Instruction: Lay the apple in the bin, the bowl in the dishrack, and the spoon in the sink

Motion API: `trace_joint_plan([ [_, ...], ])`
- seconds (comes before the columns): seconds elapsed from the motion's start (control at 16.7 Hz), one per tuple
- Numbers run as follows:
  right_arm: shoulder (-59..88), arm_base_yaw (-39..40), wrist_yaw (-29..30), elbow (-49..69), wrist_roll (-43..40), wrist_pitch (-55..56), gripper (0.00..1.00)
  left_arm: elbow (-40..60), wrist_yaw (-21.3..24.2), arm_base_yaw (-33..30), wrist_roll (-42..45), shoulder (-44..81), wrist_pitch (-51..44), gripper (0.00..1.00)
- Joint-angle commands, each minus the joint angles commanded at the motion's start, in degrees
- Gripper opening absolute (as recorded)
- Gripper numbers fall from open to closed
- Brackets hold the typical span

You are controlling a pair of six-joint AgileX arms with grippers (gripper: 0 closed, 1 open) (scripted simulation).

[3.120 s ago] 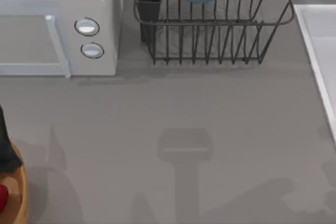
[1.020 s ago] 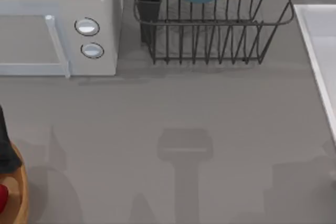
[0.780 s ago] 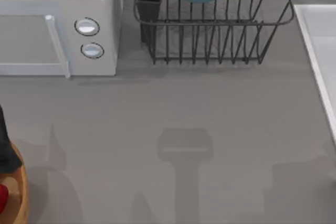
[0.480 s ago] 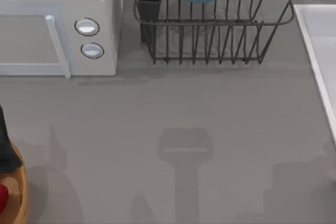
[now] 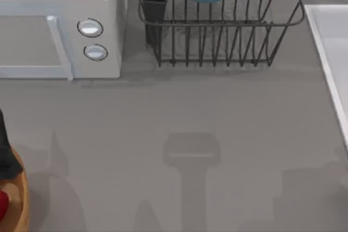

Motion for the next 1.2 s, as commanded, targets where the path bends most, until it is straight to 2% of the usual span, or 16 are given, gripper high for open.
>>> trace_joint_plan([
  [0.18,-1.34,-0.02,0.00,3.12,-0.34,-4.12,0.00,0.00,0.00,0.00,0.00,0.00,0.00,1.00],
  [0.6,-8.59,-0.23,0.01,14.71,-0.54,-24.30,0.00,0.00,0.00,0.00,0.00,0.00,0.00,1.00],
  [1.2,-6.77,-0.25,0.00,19.66,-0.49,-27.64,0.00,0.00,0.00,0.00,0.00,0.00,0.00,1.00],
])
